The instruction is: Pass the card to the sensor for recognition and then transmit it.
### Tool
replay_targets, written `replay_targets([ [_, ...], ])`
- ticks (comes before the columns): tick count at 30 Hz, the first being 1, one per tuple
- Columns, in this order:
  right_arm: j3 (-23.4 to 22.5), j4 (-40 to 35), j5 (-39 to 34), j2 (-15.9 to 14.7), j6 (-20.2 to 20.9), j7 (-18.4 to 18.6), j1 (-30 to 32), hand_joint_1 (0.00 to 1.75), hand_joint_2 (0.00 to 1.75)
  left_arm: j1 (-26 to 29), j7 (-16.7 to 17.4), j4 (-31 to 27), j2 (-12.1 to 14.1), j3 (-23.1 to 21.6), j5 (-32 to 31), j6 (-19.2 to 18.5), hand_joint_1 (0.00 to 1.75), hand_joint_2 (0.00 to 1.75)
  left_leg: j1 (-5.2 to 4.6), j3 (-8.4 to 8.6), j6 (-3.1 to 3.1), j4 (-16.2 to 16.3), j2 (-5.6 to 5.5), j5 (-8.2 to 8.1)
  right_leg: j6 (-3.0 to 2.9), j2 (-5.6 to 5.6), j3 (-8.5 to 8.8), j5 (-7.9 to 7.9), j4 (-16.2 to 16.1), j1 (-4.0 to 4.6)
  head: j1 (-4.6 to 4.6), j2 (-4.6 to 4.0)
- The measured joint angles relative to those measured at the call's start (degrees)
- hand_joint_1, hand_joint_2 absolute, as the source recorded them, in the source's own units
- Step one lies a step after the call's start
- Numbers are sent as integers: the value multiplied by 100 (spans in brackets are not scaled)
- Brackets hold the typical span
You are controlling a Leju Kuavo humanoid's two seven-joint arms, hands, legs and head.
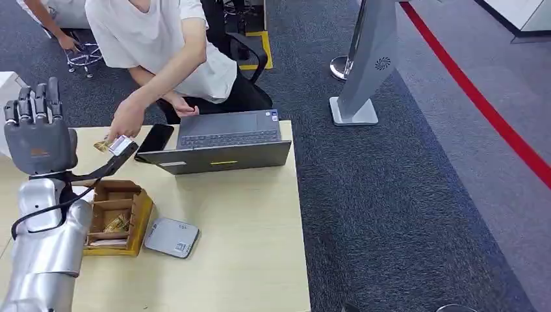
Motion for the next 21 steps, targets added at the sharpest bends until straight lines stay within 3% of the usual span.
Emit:
replay_targets([
  [4, -66, 0, -22, 0, -11, -11, 32, 0, 175, 323, -7, -501, -101, -151, 85, -81, 0, 175, 0, -1, 0, 0, 3, -2, 0, 2, -2, 0, 0, 0, -2, 0],
  [10, -273, 0, -350, 0, -15, -160, 161, 0, 175, 1391, 85, -2014, -162, -706, 100, -588, 0, 175, 0, -5, 2, -1, 4, -12, -1, 2, -1, -4, -2, 0, 2, 0],
  [15, -536, -2, -573, -2, -26, -181, 241, 0, 175, 2610, 429, -3268, 75, -1174, 22, -962, 0, 175, 0, -7, 1, -1, 12, -22, 1, 7, -11, -12, -3, 0, 2, 0],
  [21, -684, -2, -614, -2, -68, -181, 252, 0, 175, 3306, 472, -3851, 361, -1338, 85, -1014, 0, 175, 2, -9, 0, -2, 10, -21, 0, 3, -12, -13, -3, 1, 2, -2],
])
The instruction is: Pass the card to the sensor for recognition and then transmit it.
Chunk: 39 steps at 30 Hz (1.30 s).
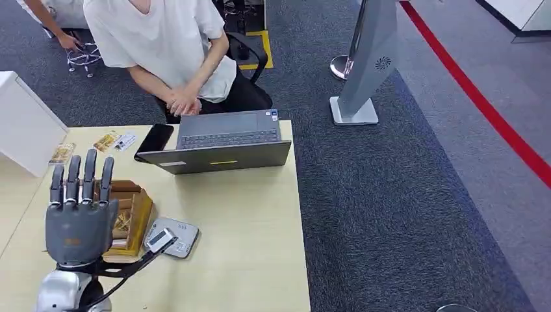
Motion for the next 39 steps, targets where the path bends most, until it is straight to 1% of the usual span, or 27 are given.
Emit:
replay_targets([
  [6, -74, 0, 0, 0, 0, 0, -2, 0, 175, 127, -4, -207, 94, -48, 15, -26, 0, 175, -1, 0, 2, 0, 0, 2, 2, 0, 3, 3, 0, -1, 0, 2],
  [12, -87, 0, 0, 0, 0, 2, -1, 0, 175, 170, -9, -260, 140, -83, 15, -26, 0, 175, -1, 0, 2, 0, -1, 2, 1, 0, 1, 3, 0, -1, 0, 2],
  [29, -92, 0, 0, 0, 0, 0, -1, 0, 175, 181, -9, -288, 155, -87, 15, -26, 0, 175, -1, 0, 2, 0, 0, 2, 2, 0, 2, 3, 0, -1, 0, 2],
  [30, -92, 0, -4, 0, 0, 0, -4, 0, 175, 240, 73, -286, 164, -87, 93, -166, 0, 175, -1, -13, 2, -4, 0, 1, 2, 1, 14, 2, 2, 0, 0, 2],
  [31, -100, 0, -30, 0, 0, -8, -7, 0, 175, 477, 326, -282, 168, -61, 315, -513, 0, 175, -2, -1, -4, -7, 8, -8, 0, 8, 17, 0, 1, -1, 15, 2],
  [32, -122, 0, -65, 0, 2, -18, -5, 0, 175, 833, 574, -271, 166, 2, 600, -958, 0, 175, -7, 25, -9, -10, 33, -28, -3, 40, 20, -3, 0, -6, 20, 2],
  [33, -135, 0, -83, 0, 2, -17, 9, 0, 175, 1136, 606, -139, 155, 87, 791, -1171, 0, 175, -8, 48, -8, -9, 56, -37, 1, 59, 26, -15, -1, -7, -7, 2],
  [34, -142, 0, -90, 0, 0, -15, 28, 0, 175, 1421, 551, 89, 138, 153, 848, -1145, 0, 175, -4, 45, -7, -7, 59, -39, -1, 64, 23, -19, 0, -4, -11, 0],
  [35, -153, -2, -90, -4, -2, -15, 43, 0, 175, 1744, 475, 323, 135, 201, 881, -1006, 0, 175, -1, 42, -11, -5, 60, -43, -3, 65, 11, -21, -2, -1, -6, 2],
  [36, -164, -2, -85, -11, -9, -13, 62, 0, 175, 1981, 450, 407, 135, 206, 909, -937, 0, 175, -1, 27, -10, -2, 49, -43, 3, 54, -10, -25, -2, -2, -9, 2],
  [37, -175, -4, -85, -18, -9, -13, 72, 0, 175, 2075, 452, 455, 129, 221, 925, -905, 0, 175, -2, 14, -2, -2, 25, -38, 16, 27, -6, -36, -3, -3, -7, 2],
  [39, -188, -4, -85, -20, -15, -13, 59, 0, 175, 2172, 481, 518, 107, 247, 922, -987, 0, 175, -2, 11, -2, -2, 1, -39, 15, -4, 7, -42, -3, -2, 13, 2],
])
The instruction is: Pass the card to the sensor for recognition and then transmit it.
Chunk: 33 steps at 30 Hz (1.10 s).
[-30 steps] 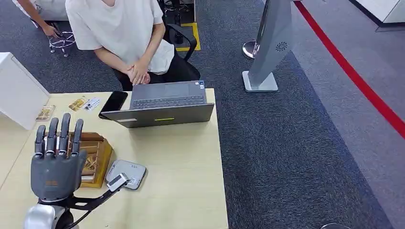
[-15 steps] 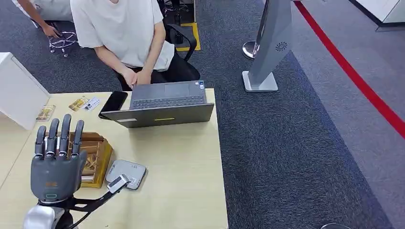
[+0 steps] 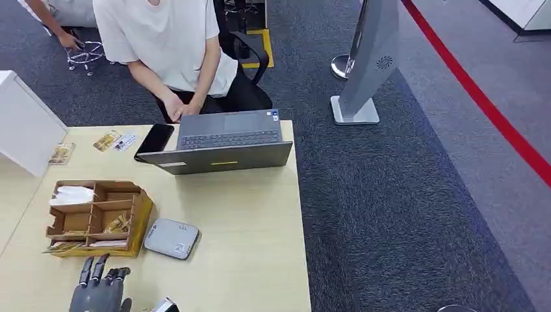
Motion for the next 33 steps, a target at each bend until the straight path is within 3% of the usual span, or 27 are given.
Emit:
replay_targets([
  [5, -20, -4, 85, -7, -28, 0, -5, 0, 175, 147, 44, 42, -46, 77, -17, -158, 0, 175, 0, 3, 0, 0, -1, 1, -1, 0, 17, 1, 0, 0, -7, 0],
  [33, -29, -4, 96, -22, -26, 0, -6, 0, 175, 216, 44, 59, -125, 101, -17, -140, 0, 175, 0, 6, 0, 0, -2, 1, -2, 1, 19, 2, 0, 0, -7, 0],
])
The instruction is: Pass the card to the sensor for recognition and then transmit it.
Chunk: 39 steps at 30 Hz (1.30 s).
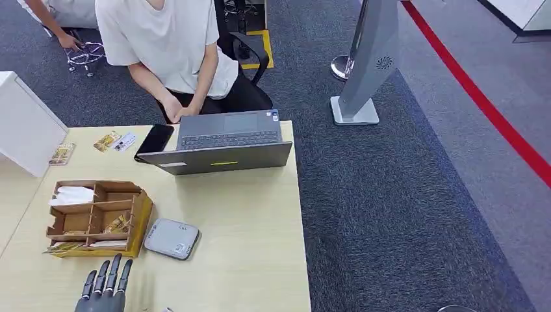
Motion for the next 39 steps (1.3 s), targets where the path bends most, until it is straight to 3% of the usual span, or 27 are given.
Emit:
replay_targets([
  [7, 0, 0, 2, 0, 15, 4, 0, 0, 175, 4, -11, -61, -81, 330, -300, 523, 0, 175, 0, 0, 0, 0, 0, 0, 0, 0, 0, 0, 0, 0, -2, 0],
  [12, -2, 0, 7, 0, -2, 4, 0, 0, 175, 91, -255, -494, -175, 765, -446, 879, 0, 175, 0, 0, 0, 0, 0, 0, 0, 0, 0, 0, 1, 0, 0, 0],
  [26, -4, 0, 85, 0, 0, 7, -1, 0, 175, 146, -452, -953, -262, 1180, -378, 841, 0, 175, 0, 1, 1, 0, 0, 1, 0, 0, 2, 0, 1, 0, -2, 0],
  [32, -4, 0, 109, 0, 0, 20, -2, 0, 175, 45, -452, -927, -297, 1395, -258, 769, 0, 175, 0, 2, 1, 0, 0, 1, 0, 0, 1, 0, 1, 0, 0, 0],
  [39, 0, 0, 228, 0, 0, 24, -8, 0, 175, -317, -599, -514, -391, 1779, -203, 640, 0, 175, 0, 3, 2, 0, -1, 5, -2, 0, 3, 2, 1, 0, 0, 0],
])
